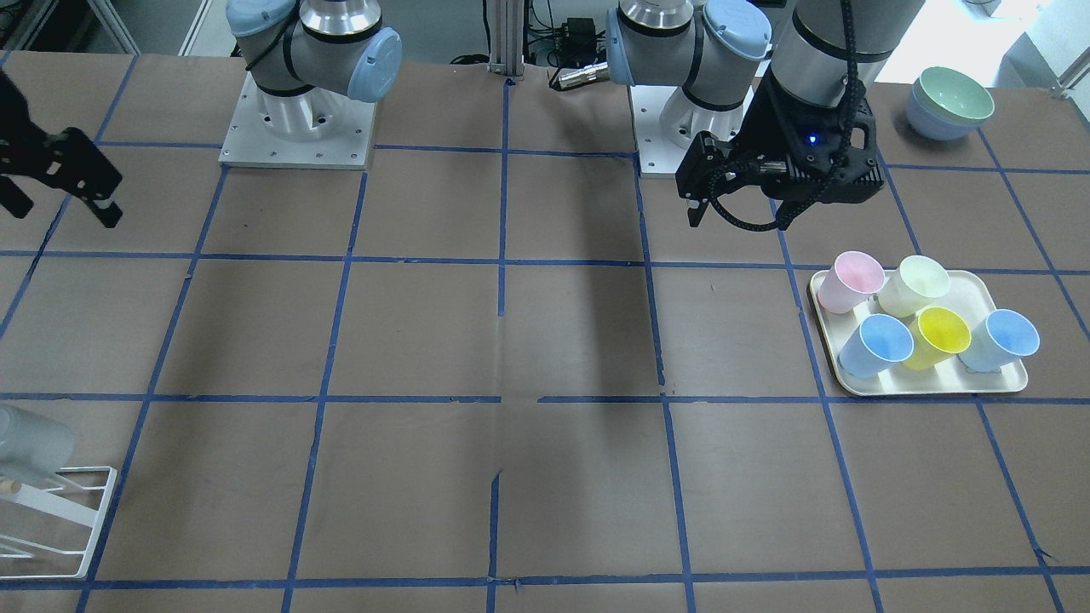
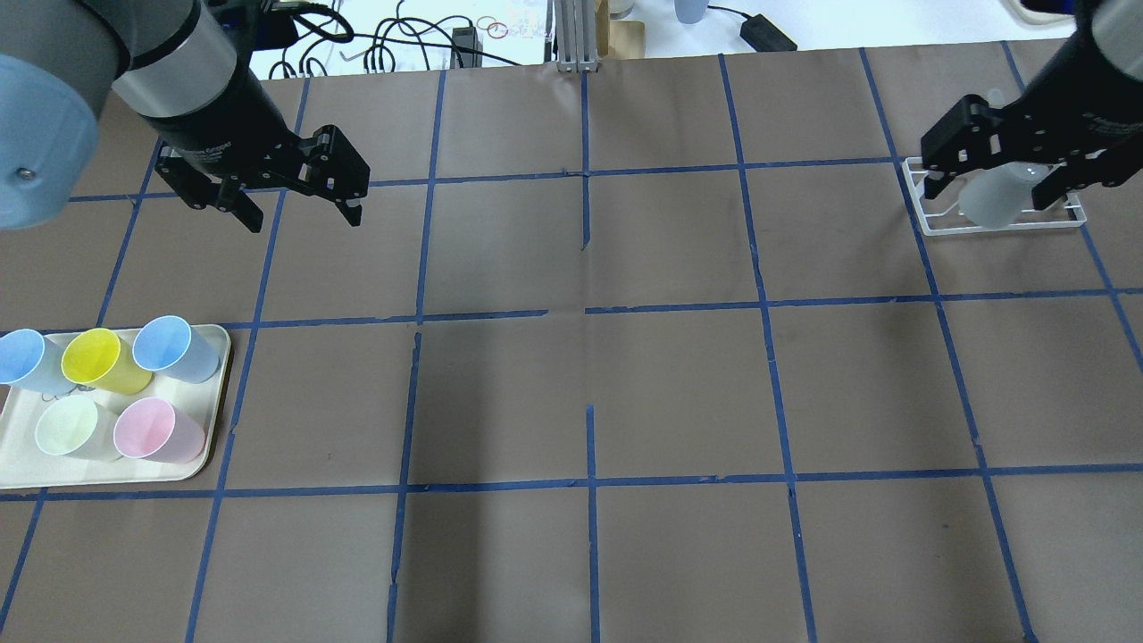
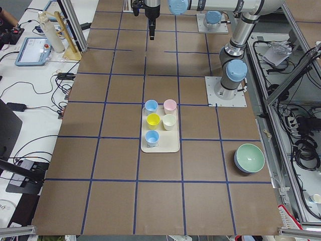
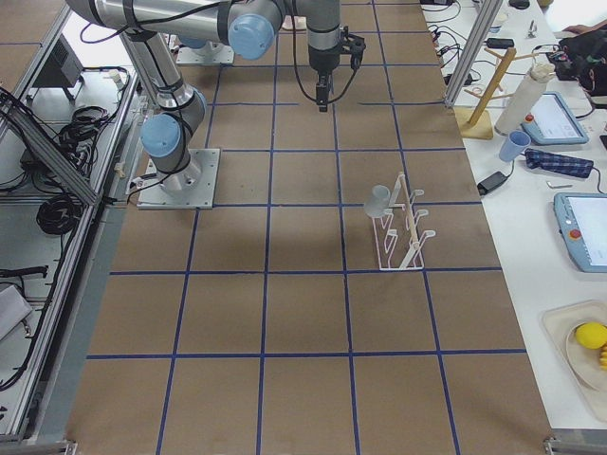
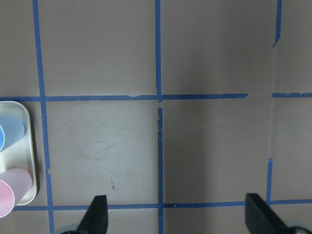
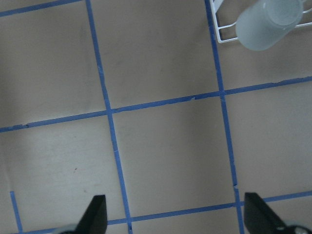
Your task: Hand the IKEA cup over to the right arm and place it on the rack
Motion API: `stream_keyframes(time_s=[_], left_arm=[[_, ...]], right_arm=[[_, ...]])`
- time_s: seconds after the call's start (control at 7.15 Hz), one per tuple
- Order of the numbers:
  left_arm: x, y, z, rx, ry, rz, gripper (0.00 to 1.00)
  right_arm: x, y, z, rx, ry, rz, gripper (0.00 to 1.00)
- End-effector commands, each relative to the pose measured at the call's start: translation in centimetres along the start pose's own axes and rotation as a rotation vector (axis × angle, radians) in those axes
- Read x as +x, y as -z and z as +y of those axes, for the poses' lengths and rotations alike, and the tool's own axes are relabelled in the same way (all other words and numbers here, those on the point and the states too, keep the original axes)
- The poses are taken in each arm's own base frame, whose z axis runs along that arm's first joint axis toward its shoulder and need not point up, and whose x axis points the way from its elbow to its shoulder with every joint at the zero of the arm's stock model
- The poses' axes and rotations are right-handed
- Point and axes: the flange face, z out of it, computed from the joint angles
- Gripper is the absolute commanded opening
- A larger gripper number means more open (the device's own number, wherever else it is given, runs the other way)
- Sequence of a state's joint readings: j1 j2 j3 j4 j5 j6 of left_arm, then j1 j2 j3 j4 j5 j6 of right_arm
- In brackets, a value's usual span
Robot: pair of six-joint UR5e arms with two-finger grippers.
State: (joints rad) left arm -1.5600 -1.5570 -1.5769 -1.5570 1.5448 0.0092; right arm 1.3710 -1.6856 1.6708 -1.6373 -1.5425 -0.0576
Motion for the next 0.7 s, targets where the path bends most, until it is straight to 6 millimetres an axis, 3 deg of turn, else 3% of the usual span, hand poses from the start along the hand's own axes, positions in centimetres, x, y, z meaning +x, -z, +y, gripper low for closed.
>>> stream_keyframes(time_s=[0.0,0.14,0.56], left_arm=[[0.0,0.0,0.0,0.000,0.000,0.000,1.00],[0.0,0.0,0.0,0.000,0.000,0.000,1.00],[0.0,0.0,0.0,0.000,0.000,-0.001,1.00]], right_arm=[[-7.7,-0.5,3.2,-0.016,0.070,0.062,1.00],[-8.8,-0.7,4.1,-0.045,0.031,0.062,1.00],[-7.6,-0.7,3.8,-0.062,0.072,0.054,1.00]])
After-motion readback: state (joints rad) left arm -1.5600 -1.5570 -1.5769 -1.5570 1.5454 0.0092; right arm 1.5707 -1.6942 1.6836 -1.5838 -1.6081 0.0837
